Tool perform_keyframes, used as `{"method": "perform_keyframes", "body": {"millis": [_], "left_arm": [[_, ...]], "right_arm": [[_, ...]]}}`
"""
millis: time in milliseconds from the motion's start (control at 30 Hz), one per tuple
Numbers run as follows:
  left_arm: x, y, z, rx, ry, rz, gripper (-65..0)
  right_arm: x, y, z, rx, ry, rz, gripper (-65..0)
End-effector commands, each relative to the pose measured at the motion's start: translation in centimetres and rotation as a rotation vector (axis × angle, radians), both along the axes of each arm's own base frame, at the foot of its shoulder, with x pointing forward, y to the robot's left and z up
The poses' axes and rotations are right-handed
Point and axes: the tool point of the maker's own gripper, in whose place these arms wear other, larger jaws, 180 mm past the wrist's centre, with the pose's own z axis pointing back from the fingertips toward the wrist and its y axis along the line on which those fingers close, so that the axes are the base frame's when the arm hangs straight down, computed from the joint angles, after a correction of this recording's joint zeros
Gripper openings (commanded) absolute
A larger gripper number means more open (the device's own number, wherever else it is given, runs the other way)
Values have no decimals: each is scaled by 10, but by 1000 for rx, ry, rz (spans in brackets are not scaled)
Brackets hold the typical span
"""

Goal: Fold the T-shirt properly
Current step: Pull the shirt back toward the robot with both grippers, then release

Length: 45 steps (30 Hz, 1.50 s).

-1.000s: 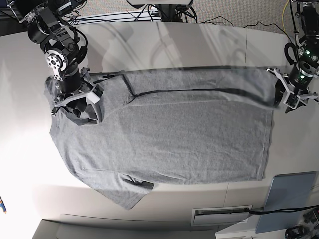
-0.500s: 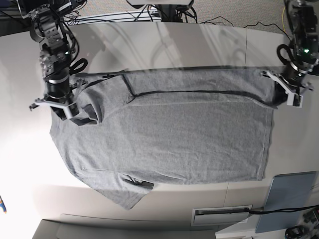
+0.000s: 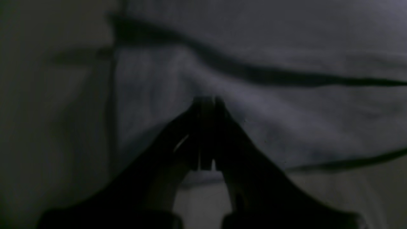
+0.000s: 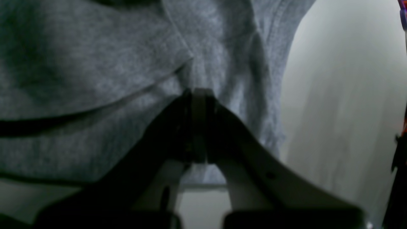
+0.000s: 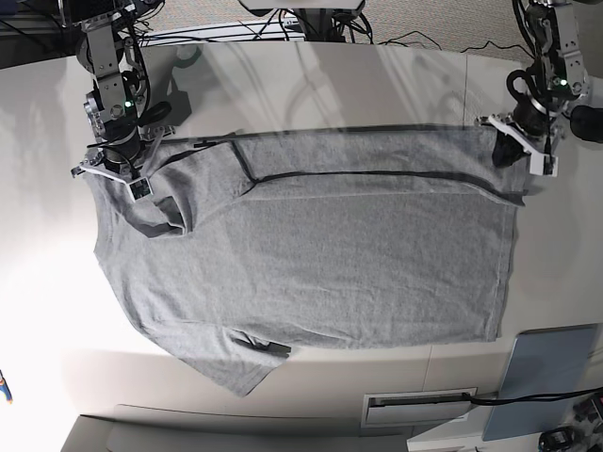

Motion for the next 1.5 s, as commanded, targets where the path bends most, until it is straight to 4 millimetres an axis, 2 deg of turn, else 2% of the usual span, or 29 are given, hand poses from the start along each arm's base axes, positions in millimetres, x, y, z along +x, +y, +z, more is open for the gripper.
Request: {"method": "perform_keyframes", "body": {"millis": [0, 167, 333, 467, 733, 967, 1267, 1467], "left_arm": [[5, 7, 7, 9, -22, 7, -650], [-8, 10, -7, 8, 51, 14, -650], [-25, 5, -13, 12, 84, -50, -650], [-42, 8, -18, 30, 121, -81, -650], [-84, 25, -26, 78, 221, -123, -650], [-114, 22, -31, 67, 273, -177, -650], [-155, 27, -42, 110, 379, -204, -650], [-165, 44, -37, 133, 392, -165, -650]], "right_arm": [[4, -10, 9, -30, -14, -15, -650], [-5, -11, 3, -40, 15, -20, -650], [-32, -13, -12, -49, 82, -23, -650], [-52, -11, -19, -66, 120, -8, -650], [-91, 9, -9, -58, 144, 45, -650], [-118, 22, 5, -52, 158, 49, -650], [-163, 18, -1, -112, 255, 76, -650], [-179, 14, -2, -137, 277, 76, -650]]}}
